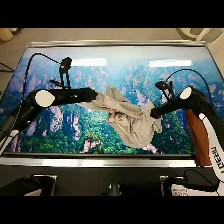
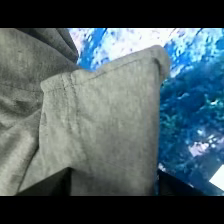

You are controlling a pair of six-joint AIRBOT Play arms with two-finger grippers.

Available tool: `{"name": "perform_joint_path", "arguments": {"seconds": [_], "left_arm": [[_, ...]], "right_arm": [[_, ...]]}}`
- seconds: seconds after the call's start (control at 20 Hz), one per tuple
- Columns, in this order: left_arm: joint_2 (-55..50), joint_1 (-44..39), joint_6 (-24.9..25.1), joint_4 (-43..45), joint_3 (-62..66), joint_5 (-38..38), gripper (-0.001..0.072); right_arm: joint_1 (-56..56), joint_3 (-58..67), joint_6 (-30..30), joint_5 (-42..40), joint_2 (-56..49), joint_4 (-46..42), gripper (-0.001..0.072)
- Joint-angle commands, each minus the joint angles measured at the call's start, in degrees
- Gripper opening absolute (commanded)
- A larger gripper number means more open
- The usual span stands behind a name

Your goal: Fold the shirts.

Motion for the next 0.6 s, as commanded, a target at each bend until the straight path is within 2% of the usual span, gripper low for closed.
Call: {"name": "perform_joint_path", "arguments": {"seconds": [0.0, 0.1, 0.3, 0.35, 0.45, 0.55], "left_arm": [[0.4, 0.1, -0.5, 0.1, 0.1, 0.3, 0.0024], [1.5, 1.1, 0.5, 0.3, 0.9, 0.7, 0.0024], [7.8, 4.0, 11.5, 0.3, 13.7, 0.6, 0.0024], [10.2, 4.7, 12.8, 0.3, 19.5, 0.6, 0.0024], [15.1, 6.4, 13.0, 0.8, 30.1, 0.6, 0.0024], [20.6, 6.7, 12.9, 2.0, 35.1, 0.5, 0.0024]], "right_arm": [[0.0, 0.6, -2.9, -0.2, -3.8, 4.7, 0.0050], [0.0, 4.5, -3.7, 1.1, -2.2, 4.6, 0.0024], [0.0, 21.6, -5.3, 2.4, 11.0, 4.3, 0.0022], [0.0, 26.1, -5.3, 0.9, 15.9, 3.7, 0.0023], [0.0, 31.9, -4.5, -7.6, 26.6, 2.3, 0.0023], [0.0, 32.5, 0.3, -14.0, 36.3, 2.3, 0.0023]]}}
